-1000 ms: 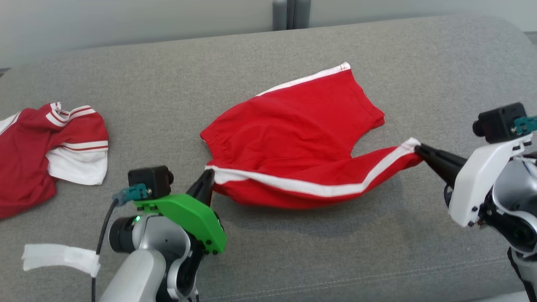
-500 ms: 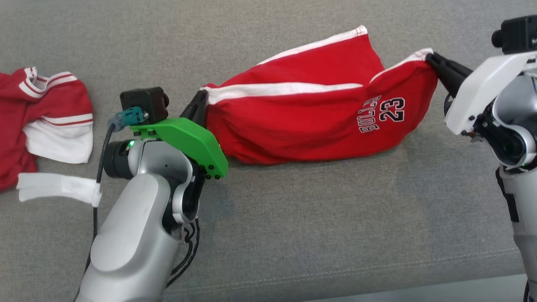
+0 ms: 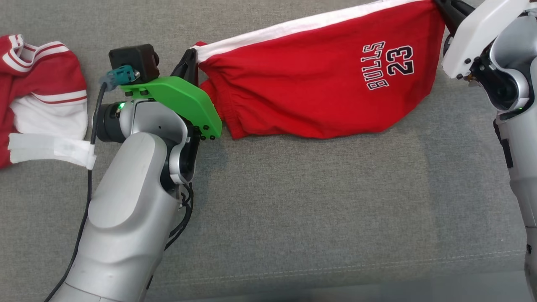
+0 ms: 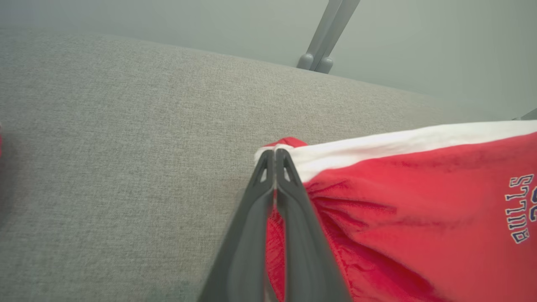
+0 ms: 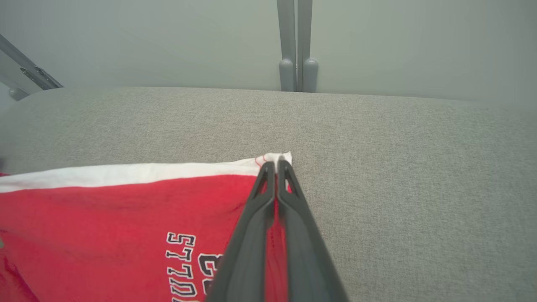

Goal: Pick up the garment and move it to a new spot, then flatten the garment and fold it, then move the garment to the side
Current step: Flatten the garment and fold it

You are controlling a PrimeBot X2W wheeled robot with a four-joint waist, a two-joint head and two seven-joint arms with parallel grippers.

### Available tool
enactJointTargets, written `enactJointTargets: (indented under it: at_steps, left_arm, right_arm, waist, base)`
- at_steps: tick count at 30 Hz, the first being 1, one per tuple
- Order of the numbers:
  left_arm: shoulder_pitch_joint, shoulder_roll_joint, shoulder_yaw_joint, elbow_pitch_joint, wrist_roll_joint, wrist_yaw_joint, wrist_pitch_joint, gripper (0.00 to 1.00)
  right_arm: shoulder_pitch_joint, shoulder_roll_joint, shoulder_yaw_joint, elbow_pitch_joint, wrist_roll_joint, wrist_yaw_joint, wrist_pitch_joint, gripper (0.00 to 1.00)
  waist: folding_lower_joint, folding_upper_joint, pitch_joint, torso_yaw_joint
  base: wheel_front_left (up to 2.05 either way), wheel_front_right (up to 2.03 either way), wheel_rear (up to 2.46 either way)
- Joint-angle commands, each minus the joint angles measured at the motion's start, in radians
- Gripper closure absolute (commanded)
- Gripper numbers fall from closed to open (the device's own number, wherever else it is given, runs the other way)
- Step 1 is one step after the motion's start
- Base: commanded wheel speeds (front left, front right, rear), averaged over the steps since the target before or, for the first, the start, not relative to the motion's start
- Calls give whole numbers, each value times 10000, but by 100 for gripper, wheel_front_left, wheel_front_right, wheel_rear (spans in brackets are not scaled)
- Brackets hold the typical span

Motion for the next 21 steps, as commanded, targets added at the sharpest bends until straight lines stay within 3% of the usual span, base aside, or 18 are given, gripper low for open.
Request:
enactJointTargets:
  at_steps: [1,12,13,15,16,21]
  left_arm:
    - [-283,-16,-2,170,-26,-58,-120,100]
    - [-1007,-245,-351,993,-103,-282,-440,100]
    - [-1075,-262,-402,1042,-97,-316,-509,70]
    - [-1174,-284,-486,1136,-112,-378,-636,31]
    - [-1196,-301,-533,1180,-147,-406,-688,0]
    - [-1344,-342,-681,1303,-233,-549,-1010,0]
  right_arm:
    - [-300,-20,131,307,-106,0,-203,100]
    - [-1629,-193,999,2149,-198,0,-1198,100]
    - [-1704,-205,1062,2317,-159,-1,-1269,100]
    - [-1857,-254,1168,2589,-101,-1,-1464,100]
    - [-1937,-274,1219,2734,-86,-1,-1570,100]
    - [-2196,-367,1497,3233,-90,-1,-1986,100]
  waist:
    - [0,-1,170,137]
    - [0,-1,620,490]
    - [0,-1,640,527]
    - [0,-1,667,594]
    - [0,-1,674,628]
    - [0,-1,654,768]
  base:
    - [0,0,0]
    - [0,0,0]
    - [0,0,0]
    - [0,0,0]
    - [0,0,0]
    - [0,0,0]
